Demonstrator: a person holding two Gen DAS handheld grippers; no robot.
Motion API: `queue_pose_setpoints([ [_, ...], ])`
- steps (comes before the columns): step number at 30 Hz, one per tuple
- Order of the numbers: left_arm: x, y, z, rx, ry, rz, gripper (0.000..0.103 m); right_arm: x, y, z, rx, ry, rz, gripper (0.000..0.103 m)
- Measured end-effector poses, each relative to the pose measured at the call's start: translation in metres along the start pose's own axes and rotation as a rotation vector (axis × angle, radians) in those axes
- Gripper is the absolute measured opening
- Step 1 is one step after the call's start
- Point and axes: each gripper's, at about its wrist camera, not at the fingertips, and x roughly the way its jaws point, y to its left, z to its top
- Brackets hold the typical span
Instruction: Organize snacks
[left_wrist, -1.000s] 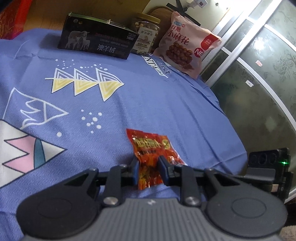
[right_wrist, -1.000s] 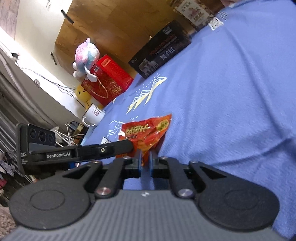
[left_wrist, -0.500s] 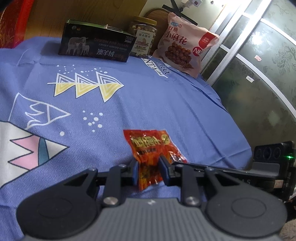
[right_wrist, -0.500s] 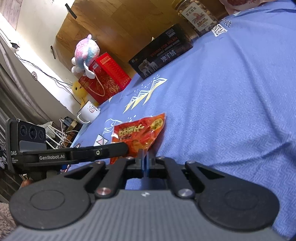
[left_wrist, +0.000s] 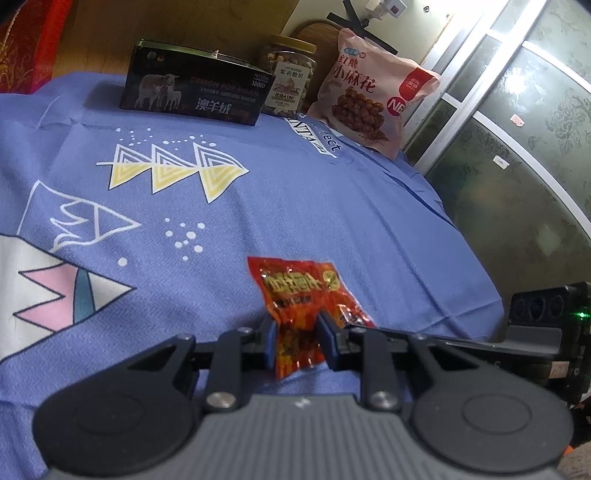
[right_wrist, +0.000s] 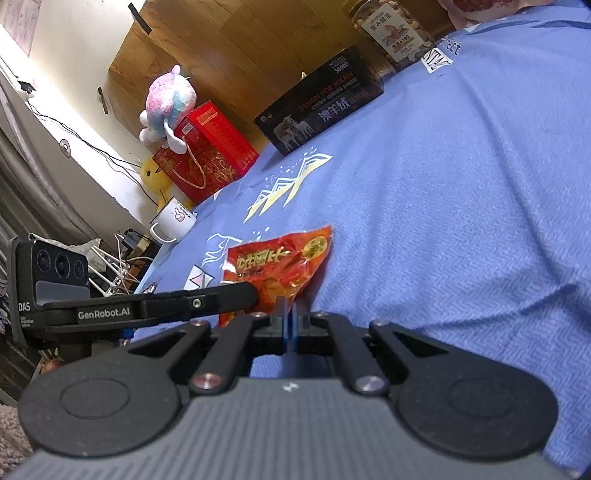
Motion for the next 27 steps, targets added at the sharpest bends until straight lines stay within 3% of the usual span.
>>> queue_pose_setpoints([
  [16,-0.002,-0.005,-0.004,0.032,-0.016,0.008,0.023,0.002,0.018,-0.004,-0.105,-0.015,-0.096,0.005],
  [27,-0.001,-0.005,-0.002,0.029,-0.014,0.000,0.023,0.001,0.021,-0.007,-0.118,-0.028,-0.116,0.005],
])
